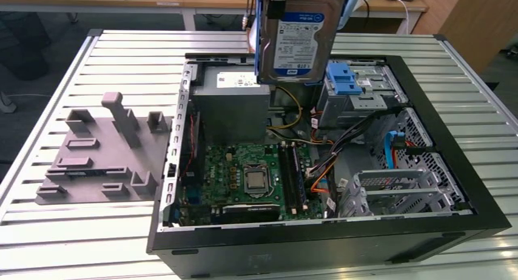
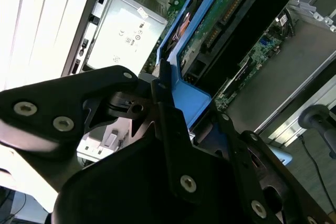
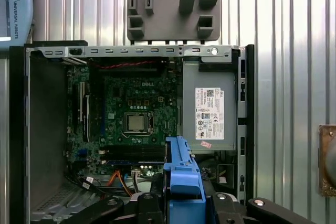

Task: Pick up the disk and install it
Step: 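Pick up the disk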

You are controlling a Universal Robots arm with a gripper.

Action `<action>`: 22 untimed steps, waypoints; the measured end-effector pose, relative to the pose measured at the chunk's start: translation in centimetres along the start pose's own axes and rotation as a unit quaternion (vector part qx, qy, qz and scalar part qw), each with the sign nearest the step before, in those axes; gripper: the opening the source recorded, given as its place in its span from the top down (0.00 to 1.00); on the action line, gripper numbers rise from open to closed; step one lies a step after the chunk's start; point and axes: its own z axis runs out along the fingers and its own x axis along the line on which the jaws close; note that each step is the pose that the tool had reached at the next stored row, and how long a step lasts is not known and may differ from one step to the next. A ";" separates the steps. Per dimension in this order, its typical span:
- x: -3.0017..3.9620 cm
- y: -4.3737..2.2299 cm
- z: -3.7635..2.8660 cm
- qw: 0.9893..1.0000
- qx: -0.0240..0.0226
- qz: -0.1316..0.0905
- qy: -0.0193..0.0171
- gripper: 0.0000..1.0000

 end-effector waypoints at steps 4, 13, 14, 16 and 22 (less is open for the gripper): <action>0.52 -0.01 0.03 1.000 0.000 0.000 0.000 0.64; 1.47 -0.03 0.09 1.000 0.000 0.001 -0.004 0.64; 1.54 -0.03 0.10 1.000 0.000 0.001 -0.004 0.64; 1.67 -0.04 0.11 1.000 0.000 0.001 -0.004 0.64; 2.04 -0.04 0.15 1.000 0.000 0.001 -0.004 0.64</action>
